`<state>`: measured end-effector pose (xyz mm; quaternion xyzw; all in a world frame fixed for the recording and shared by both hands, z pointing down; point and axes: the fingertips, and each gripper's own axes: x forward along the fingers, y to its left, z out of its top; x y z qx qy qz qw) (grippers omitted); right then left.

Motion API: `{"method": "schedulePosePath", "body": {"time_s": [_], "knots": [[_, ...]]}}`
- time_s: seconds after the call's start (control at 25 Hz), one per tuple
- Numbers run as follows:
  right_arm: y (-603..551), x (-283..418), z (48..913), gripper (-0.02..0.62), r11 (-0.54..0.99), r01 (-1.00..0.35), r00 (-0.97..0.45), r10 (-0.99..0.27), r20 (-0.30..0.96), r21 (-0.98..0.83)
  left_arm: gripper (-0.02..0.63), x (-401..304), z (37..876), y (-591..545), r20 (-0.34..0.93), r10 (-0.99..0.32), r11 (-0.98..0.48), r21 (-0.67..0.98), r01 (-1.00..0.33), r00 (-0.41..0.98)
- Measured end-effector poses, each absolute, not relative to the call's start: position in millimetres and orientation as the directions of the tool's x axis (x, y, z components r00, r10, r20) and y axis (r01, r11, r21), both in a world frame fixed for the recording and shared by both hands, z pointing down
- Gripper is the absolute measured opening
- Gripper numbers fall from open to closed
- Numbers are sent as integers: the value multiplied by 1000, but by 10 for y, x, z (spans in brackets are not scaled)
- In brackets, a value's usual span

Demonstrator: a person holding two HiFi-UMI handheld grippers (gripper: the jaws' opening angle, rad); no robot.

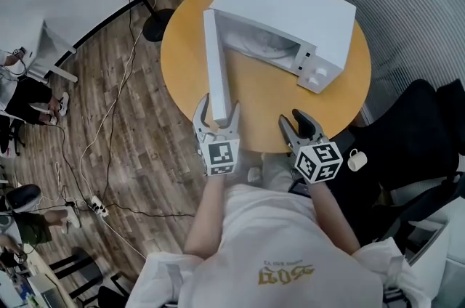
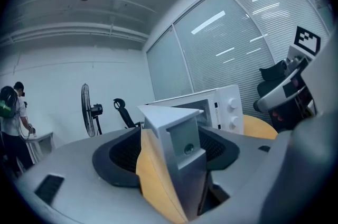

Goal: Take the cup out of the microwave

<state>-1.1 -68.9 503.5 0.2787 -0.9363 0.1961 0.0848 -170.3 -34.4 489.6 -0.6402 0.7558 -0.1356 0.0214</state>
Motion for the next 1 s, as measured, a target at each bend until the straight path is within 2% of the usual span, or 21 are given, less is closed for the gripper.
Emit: {"method": "schedulePosePath", "body": {"time_s": [0.36, 0.44, 0.52, 0.6, 0.8, 1.0], "knots": [[-717, -59, 5038, 172, 778, -547, -834, -479, 272, -309, 284, -2033, 4934, -317, 149, -959, 226, -121, -967, -243], [-729, -58, 5043, 172, 778, -550, -832, -481, 276, -304, 262, -2078, 4951, -321, 154, -958, 229, -107, -968, -243], [-745, -51, 5052, 172, 778, -555, -828, -485, 280, -295, 207, -2115, 4968, -315, 155, -957, 234, -84, -969, -244], [-766, -40, 5057, 172, 776, -561, -824, -492, 281, -288, 189, -2157, 4975, -288, 152, -956, 245, -55, -968, -251], [-831, -36, 5065, 170, 769, -572, -817, -503, 284, -286, 158, -2274, 4975, -211, 151, -948, 281, -10, -960, -280], [-906, -71, 5035, 170, 766, -581, -811, -515, 277, -276, 166, -2321, 4978, -174, 158, -946, 288, -2, -958, -284]]}}
